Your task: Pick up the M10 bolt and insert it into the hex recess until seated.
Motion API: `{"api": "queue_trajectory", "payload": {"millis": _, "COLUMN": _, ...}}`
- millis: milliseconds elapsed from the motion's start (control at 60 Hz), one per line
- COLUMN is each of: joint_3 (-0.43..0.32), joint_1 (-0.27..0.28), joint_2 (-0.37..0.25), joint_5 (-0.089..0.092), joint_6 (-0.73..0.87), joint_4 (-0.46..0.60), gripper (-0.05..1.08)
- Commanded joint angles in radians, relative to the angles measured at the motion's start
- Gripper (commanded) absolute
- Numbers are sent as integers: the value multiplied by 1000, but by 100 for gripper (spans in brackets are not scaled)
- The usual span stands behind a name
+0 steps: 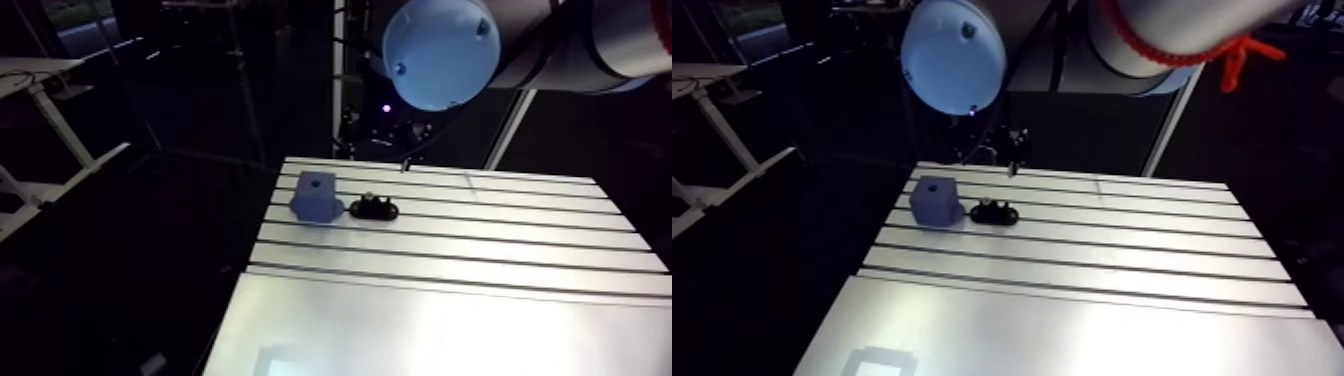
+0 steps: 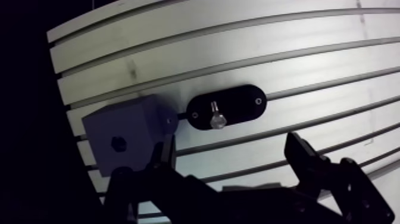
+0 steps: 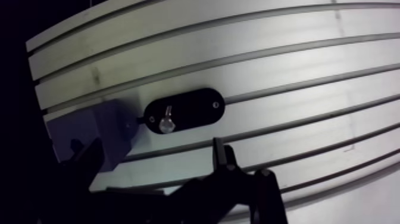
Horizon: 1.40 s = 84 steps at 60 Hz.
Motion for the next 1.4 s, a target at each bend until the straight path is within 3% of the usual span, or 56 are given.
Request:
{"api": "queue_trajectory", "payload": {"millis": 17, "joint_3": 8, "joint_1": 0, "joint_2": 21, "joint_5": 1, "joint_6": -11, "joint_4": -10, "gripper": 1}}
{"api": "queue_trajectory", "payload": {"millis": 833, "joint_3": 35, "joint_1": 12, "joint_2": 66, "joint_5": 4, "joint_6": -80, "joint_4": -78, "gripper": 2}}
{"api": "queue_trajectory", "payload": {"millis": 1400, "joint_3": 38, "joint_1": 20, "joint_2": 81, "joint_5": 3, "joint_6": -79, "joint_4": -79, "gripper": 29}}
